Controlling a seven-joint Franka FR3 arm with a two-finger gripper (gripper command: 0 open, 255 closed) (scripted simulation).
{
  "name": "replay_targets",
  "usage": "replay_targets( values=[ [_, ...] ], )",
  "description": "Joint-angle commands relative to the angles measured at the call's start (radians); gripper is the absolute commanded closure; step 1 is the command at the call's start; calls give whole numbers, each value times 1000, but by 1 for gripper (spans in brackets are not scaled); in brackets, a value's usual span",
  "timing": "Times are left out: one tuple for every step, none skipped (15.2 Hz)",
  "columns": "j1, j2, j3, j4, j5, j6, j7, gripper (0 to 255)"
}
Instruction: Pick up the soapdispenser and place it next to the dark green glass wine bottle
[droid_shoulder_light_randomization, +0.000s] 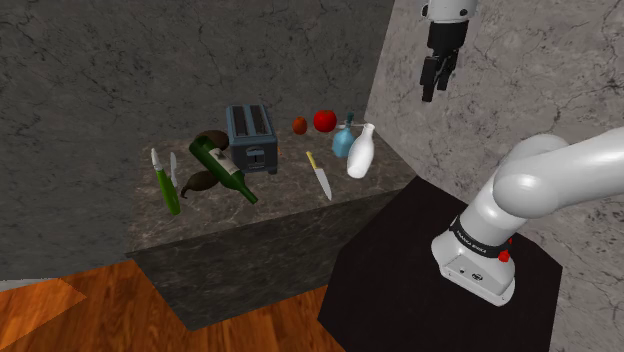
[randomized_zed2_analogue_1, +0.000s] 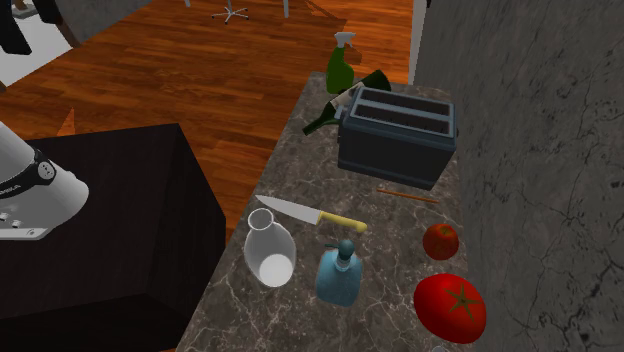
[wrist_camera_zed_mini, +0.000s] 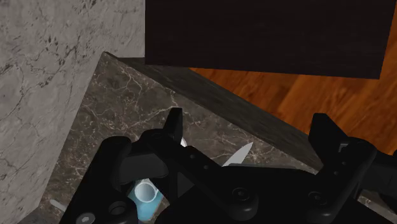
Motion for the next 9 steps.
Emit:
replay_targets(
  values=[
    [0,0,0,0,0,0,0,0],
    [-3,26,-11,-4,-9,34,-9,0],
    [-5,53,-22,-6,-17,68,-18,0],
    [-7,81,-33,-7,-24,101,-27,0],
    [-10,110,-43,-6,-31,134,-36,0],
    [-12,140,-54,-4,-37,167,-45,0],
    [-14,171,-64,-1,-43,199,-54,0],
    [-16,203,-74,4,-48,231,-63,0],
    [-17,236,-85,11,-52,262,-72,0]
  ],
)
